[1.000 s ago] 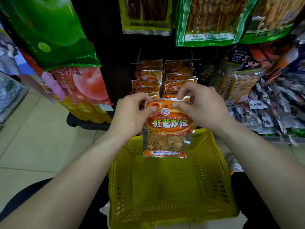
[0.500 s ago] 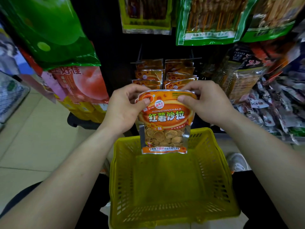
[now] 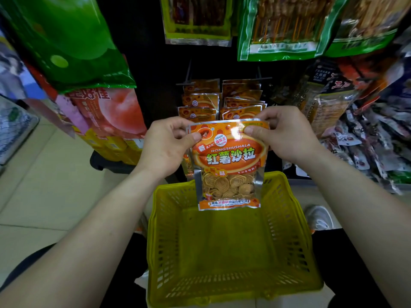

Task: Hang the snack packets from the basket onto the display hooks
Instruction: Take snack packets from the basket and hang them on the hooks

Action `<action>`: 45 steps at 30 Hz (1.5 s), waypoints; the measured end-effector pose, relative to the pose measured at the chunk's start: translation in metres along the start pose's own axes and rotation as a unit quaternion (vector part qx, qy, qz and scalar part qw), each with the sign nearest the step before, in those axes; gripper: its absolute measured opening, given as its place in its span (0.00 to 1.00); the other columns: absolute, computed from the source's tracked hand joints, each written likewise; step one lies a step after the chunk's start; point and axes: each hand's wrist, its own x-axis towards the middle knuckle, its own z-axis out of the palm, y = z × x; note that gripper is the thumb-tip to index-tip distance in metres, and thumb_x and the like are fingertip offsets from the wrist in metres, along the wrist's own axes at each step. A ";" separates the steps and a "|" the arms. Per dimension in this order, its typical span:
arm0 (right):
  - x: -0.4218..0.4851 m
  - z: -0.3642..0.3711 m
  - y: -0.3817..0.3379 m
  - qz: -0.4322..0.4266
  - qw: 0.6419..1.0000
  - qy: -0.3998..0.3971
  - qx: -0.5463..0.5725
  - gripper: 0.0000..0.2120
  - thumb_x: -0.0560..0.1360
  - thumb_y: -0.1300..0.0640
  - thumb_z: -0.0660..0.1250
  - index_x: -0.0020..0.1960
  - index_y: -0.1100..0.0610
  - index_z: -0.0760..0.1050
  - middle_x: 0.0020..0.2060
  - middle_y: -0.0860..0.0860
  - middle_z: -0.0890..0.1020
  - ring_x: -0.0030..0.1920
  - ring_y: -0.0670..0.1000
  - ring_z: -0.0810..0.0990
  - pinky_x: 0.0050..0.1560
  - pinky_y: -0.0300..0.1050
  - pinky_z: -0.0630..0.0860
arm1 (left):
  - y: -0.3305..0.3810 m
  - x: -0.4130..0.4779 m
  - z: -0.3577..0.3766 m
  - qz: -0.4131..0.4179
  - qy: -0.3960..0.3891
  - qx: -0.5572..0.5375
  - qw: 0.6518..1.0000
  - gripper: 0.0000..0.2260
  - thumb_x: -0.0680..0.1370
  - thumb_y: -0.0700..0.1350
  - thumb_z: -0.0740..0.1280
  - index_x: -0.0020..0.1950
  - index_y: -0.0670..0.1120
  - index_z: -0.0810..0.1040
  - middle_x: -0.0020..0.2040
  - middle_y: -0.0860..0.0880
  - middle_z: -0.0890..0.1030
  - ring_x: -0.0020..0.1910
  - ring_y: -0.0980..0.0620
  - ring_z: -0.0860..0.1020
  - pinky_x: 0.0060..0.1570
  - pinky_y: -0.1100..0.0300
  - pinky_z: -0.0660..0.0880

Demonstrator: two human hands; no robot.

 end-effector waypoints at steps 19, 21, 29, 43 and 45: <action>0.001 -0.001 -0.001 0.031 0.999 -0.011 0.001 0.10 0.69 0.53 0.78 0.43 0.47 0.77 0.46 0.51 0.84 0.41 0.48 0.85 0.35 0.44 0.80 | 0.004 -0.003 -0.001 0.024 -0.022 0.027 0.999 0.10 0.76 0.41 0.73 0.56 0.49 0.81 0.42 0.53 0.85 0.47 0.56 0.83 0.49 0.56 0.81; 0.001 -0.001 -0.001 0.031 0.999 -0.012 0.000 0.10 0.69 0.53 0.78 0.42 0.47 0.77 0.45 0.49 0.84 0.40 0.47 0.85 0.34 0.43 0.80 | 0.004 -0.002 -0.001 0.025 -0.022 0.031 0.999 0.10 0.76 0.42 0.74 0.55 0.51 0.80 0.43 0.54 0.84 0.47 0.57 0.83 0.48 0.57 0.80; -0.001 -0.004 0.000 0.031 0.999 -0.037 0.002 0.06 0.73 0.54 0.75 0.44 0.46 0.79 0.42 0.47 0.85 0.36 0.46 0.85 0.34 0.51 0.83 | 0.004 -0.002 -0.003 0.028 -0.015 0.028 0.999 0.10 0.77 0.42 0.73 0.54 0.53 0.79 0.42 0.54 0.84 0.47 0.59 0.83 0.43 0.65 0.79; 0.003 -0.008 0.004 0.041 0.998 -0.038 0.034 0.06 0.74 0.57 0.74 0.46 0.47 0.80 0.36 0.51 0.86 0.39 0.50 0.86 0.45 0.59 0.83 | 0.003 0.001 -0.005 0.012 0.013 0.021 1.000 0.07 0.79 0.42 0.71 0.56 0.50 0.79 0.36 0.58 0.84 0.41 0.67 0.82 0.33 0.74 0.74; 0.003 -0.007 0.005 0.040 0.998 -0.036 0.036 0.06 0.74 0.57 0.74 0.47 0.48 0.80 0.35 0.50 0.86 0.38 0.50 0.86 0.43 0.59 0.83 | 0.003 0.001 -0.005 0.011 0.010 0.020 1.000 0.08 0.79 0.42 0.70 0.57 0.50 0.79 0.37 0.58 0.84 0.43 0.66 0.82 0.33 0.74 0.75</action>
